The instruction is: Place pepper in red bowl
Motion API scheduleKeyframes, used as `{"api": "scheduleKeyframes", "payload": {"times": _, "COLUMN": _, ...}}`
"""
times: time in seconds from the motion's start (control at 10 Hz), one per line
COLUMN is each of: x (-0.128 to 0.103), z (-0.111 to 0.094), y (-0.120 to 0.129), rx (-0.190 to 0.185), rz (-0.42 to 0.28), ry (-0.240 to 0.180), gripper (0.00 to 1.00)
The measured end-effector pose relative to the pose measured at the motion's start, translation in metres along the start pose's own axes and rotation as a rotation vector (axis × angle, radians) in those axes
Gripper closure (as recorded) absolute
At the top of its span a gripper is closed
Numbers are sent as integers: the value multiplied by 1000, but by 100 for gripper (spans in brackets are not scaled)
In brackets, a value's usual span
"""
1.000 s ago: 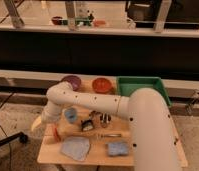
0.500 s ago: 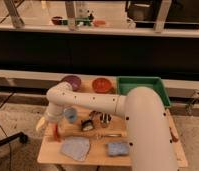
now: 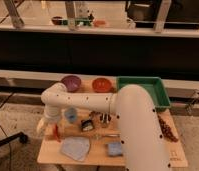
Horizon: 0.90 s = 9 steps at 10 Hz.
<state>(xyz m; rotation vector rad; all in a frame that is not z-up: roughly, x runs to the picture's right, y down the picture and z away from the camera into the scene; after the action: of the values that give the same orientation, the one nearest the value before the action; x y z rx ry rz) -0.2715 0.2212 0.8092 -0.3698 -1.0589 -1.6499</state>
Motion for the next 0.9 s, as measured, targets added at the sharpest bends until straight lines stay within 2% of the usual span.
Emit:
{"api": "scheduleKeyframes", "payload": {"times": 0.5, "x": 6, "z": 6, "y": 3, "rx": -27, "rz": 4, "ry": -9, "gripper": 20}}
{"api": "scheduleKeyframes", "payload": {"times": 0.6, "x": 6, "z": 5, "y": 5, "rx": -29, "rz": 5, "ry": -9, "gripper": 24}}
{"api": "scheduleKeyframes", "payload": {"times": 0.9, "x": 7, "z": 2, "y": 10, "rx": -34, "rz": 10, "ry": -4, "gripper": 54}}
